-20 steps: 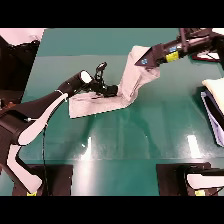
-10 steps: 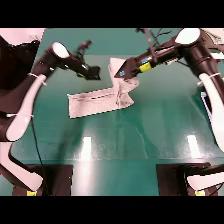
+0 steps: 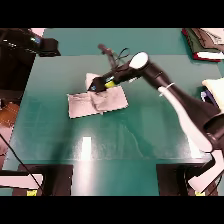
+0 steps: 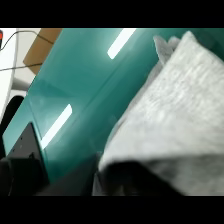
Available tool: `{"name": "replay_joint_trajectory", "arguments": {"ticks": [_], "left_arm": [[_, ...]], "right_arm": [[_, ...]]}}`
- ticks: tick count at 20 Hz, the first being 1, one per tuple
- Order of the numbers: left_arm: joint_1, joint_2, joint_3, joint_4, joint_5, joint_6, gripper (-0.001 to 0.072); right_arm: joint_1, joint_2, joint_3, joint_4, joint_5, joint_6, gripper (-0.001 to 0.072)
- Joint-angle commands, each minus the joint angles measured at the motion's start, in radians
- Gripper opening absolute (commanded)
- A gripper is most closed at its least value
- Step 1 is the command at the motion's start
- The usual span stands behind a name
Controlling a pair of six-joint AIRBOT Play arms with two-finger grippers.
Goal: Fold the shirts.
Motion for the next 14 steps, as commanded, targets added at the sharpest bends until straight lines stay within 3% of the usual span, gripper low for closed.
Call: {"name": "replay_joint_trajectory", "arguments": {"ticks": [1, 3, 7, 10, 14], "left_arm": [[0.019, 0.038, 0.006, 0.029, -0.024, 0.0, 0.0024], [0.019, 0.038, 0.006, 0.03, -0.026, 0.0, 0.0024], [0.019, 0.038, 0.006, 0.03, -0.045, 0.0, 0.0024], [0.019, 0.038, 0.006, 0.029, -0.045, 0.0, 0.0024], [0.019, 0.037, 0.006, 0.027, -0.045, 0.0, 0.0024]], "right_arm": [[0.113, -0.068, 0.004, 0.033, -0.231, -0.059, 0.0523], [0.134, -0.074, 0.047, 0.001, -0.204, -0.086, 0.0536], [0.045, -0.013, 0.093, -0.18, 0.031, -0.081, 0.0533], [-0.09, 0.066, 0.002, -0.307, 0.132, -0.032, 0.0533], [-0.324, 0.114, -0.18, -0.31, 0.194, 0.065, 0.0535]]}}
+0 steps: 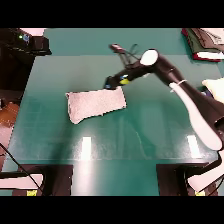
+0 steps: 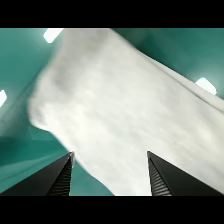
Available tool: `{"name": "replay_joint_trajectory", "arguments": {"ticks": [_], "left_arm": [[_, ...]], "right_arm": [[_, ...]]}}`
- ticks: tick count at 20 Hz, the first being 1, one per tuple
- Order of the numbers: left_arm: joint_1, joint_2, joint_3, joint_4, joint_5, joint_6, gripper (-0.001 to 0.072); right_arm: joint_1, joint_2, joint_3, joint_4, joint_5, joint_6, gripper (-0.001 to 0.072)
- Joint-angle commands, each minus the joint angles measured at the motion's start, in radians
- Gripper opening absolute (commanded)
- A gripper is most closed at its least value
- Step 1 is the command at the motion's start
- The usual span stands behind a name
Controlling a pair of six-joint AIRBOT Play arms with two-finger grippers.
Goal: Fold the shirts.
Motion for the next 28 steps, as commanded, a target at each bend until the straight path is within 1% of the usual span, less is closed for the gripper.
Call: {"name": "replay_joint_trajectory", "arguments": {"ticks": [1, 2, 3, 7, 9, 13, 15, 16, 17, 19, 20, 22, 24, 26, 28], "left_arm": [[0.001, 0.0, 0.001, -0.004, -0.001, 0.0, 0.0024], [0.001, 0.0, 0.001, -0.005, -0.001, 0.0, 0.0024], [0.001, 0.0, 0.001, -0.008, 0.0, 0.0, 0.0024], [0.001, -0.003, -0.006, -0.031, 0.002, 0.0, 0.0024], [0.001, -0.004, -0.006, -0.031, 0.0, 0.0, 0.0024], [0.001, -0.004, -0.006, -0.031, -0.007, 0.0, 0.0024], [0.001, -0.003, -0.006, -0.031, -0.014, 0.0, 0.0025], [0.001, -0.003, -0.006, -0.031, -0.018, 0.001, 0.0024], [0.001, -0.004, -0.006, -0.031, -0.024, 0.006, 0.0024], [0.001, -0.003, -0.006, -0.031, -0.036, 0.007, 0.0024], [0.001, -0.003, -0.006, -0.031, -0.037, 0.007, 0.0024], [0.001, -0.004, -0.006, -0.031, -0.044, 0.007, 0.0025], [0.001, -0.003, -0.006, -0.031, -0.06, 0.007, 0.0024], [0.001, -0.003, -0.006, -0.031, -0.068, 0.007, 0.0024], [0.001, -0.003, -0.006, -0.031, -0.066, 0.007, 0.0024]], "right_arm": [[-0.182, 0.032, -0.141, -0.026, 0.079, 0.069, 0.0542], [-0.221, 0.027, -0.18, 0.005, 0.077, 0.069, 0.0647], [-0.247, 0.014, -0.207, 0.043, 0.084, 0.069, 0.0675], [-0.262, -0.096, -0.227, 0.183, 0.128, 0.068, 0.0674], [-0.228, -0.15, -0.196, 0.217, 0.127, 0.068, 0.0673], [-0.122, -0.243, -0.086, 0.246, 0.124, 0.068, 0.0642], [-0.079, -0.278, -0.043, 0.286, 0.12, 0.065, 0.0571], [-0.062, -0.289, -0.027, 0.303, 0.112, 0.056, 0.0563], [-0.047, -0.292, -0.015, 0.302, 0.098, 0.039, 0.0407], [-0.036, -0.291, 0.008, 0.301, 0.088, -0.013, 0.0039], [-0.04, -0.291, 0.025, 0.301, 0.092, -0.022, 0.0014], [-0.068, -0.275, 0.062, 0.296, 0.125, -0.022, 0.0013], [-0.133, -0.216, 0.068, 0.265, 0.151, -0.021, 0.0012], [-0.234, -0.135, 0.068, 0.188, 0.19, -0.018, 0.0012], [-0.351, -0.049, 0.068, 0.071, 0.248, -0.012, 0.0011]]}}
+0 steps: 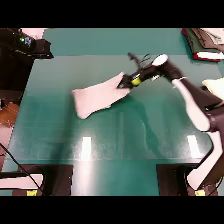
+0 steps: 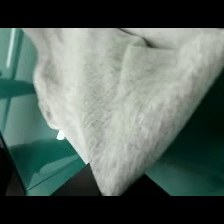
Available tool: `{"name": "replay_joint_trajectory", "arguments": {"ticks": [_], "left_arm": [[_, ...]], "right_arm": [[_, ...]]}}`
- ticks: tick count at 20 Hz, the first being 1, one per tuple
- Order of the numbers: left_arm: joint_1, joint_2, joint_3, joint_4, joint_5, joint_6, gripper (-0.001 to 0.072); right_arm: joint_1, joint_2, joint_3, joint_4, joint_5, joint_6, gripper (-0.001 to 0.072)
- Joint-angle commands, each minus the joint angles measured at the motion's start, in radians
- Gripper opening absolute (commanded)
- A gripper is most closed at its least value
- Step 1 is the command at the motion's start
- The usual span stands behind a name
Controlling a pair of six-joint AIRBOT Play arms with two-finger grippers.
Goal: Fold the shirts.
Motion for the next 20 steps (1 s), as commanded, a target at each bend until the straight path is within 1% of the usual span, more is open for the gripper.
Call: {"name": "replay_joint_trajectory", "arguments": {"ticks": [1, 3, 7, 11, 13, 15, 20], "left_arm": [[0.001, 0.0, 0.0, -0.003, -0.008, 0.002, 0.0024], [0.001, 0.0, 0.0, -0.003, -0.008, 0.001, 0.0024], [0.001, 0.0, 0.0, -0.051, -0.004, -0.006, 0.0024], [0.0, 0.0, 0.0, -0.113, 0.006, -0.006, 0.0024], [0.001, 0.0, 0.0, -0.116, 0.007, -0.006, 0.0024], [0.0, -0.001, 0.0, -0.116, 0.007, -0.006, 0.0024], [0.0, -0.002, 0.0, -0.117, 0.007, -0.006, 0.0024]], "right_arm": [[-0.186, 0.134, 0.007, -0.202, 0.1, 0.003, 0.0011], [-0.317, 0.2, 0.007, -0.296, 0.128, 0.005, 0.0012], [-0.584, 0.272, 0.008, -0.3, 0.085, -0.001, 0.0011], [-0.786, 0.278, 0.008, -0.299, 0.016, 0.0, 0.0011], [-0.85, 0.279, 0.008, -0.299, -0.034, -0.002, 0.0012], [-0.892, 0.291, 0.008, -0.299, -0.092, -0.029, 0.0011], [-0.933, 0.362, 0.008, -0.298, -0.237, -0.096, 0.0012]]}}
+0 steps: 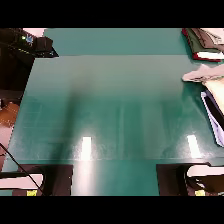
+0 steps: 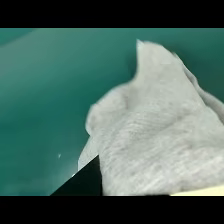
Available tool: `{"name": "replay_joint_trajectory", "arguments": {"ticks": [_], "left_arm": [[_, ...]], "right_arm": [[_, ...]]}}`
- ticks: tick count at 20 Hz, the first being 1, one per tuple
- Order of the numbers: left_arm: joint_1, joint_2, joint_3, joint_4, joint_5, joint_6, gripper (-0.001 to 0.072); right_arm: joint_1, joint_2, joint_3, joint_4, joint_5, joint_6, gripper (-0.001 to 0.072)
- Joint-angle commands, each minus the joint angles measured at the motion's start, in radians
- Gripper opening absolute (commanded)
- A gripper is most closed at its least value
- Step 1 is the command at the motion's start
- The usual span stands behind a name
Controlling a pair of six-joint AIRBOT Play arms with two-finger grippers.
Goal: Fold the shirts.
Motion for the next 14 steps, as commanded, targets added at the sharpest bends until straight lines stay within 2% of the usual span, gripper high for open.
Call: {"name": "replay_joint_trajectory", "arguments": {"ticks": [1, 5, 8, 10, 14], "left_arm": [[0.0, -0.001, 0.0, -0.004, 0.0, 0.0, 0.0024], [0.001, -0.001, 0.0, -0.004, 0.0, 0.0, 0.0024], [0.001, -0.001, 0.0, -0.004, -0.002, 0.001, 0.0024], [0.0, -0.001, 0.0, -0.005, 0.0, 0.009, 0.0024], [0.001, -0.001, 0.0, -0.009, -0.003, 0.034, 0.0025]], "right_arm": [[-0.033, 0.051, 0.001, -0.003, -0.114, -0.056, 0.0012], [-0.032, 0.122, 0.001, -0.005, -0.145, -0.085, 0.0012], [-0.048, 0.175, 0.001, -0.031, -0.09, -0.084, 0.0011], [-0.054, 0.204, 0.001, -0.139, -0.016, -0.068, 0.0012], [-0.055, 0.235, 0.001, -0.439, 0.108, 0.092, 0.0013]]}}
